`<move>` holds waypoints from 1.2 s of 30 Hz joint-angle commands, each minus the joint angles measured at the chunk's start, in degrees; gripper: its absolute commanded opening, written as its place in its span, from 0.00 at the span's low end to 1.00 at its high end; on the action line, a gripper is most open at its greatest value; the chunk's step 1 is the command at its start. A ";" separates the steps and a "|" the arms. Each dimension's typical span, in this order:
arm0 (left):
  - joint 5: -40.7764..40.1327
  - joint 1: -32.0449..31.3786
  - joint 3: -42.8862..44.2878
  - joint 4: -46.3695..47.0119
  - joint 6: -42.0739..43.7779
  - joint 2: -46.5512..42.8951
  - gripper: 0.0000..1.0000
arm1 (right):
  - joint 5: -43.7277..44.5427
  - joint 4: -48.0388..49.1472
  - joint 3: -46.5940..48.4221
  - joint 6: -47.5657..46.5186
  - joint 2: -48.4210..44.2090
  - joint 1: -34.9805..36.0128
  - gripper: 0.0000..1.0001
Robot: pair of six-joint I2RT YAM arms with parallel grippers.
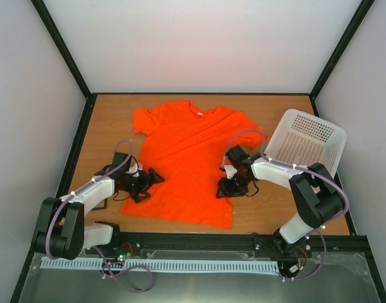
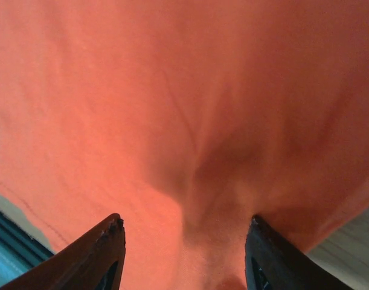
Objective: Pin the brooch onto the clothing
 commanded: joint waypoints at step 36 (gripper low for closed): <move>-12.02 -12.05 8.04 -7.54 -8.36 -11.37 1.00 | 8.40 -6.40 3.89 4.67 -18.65 -3.11 0.72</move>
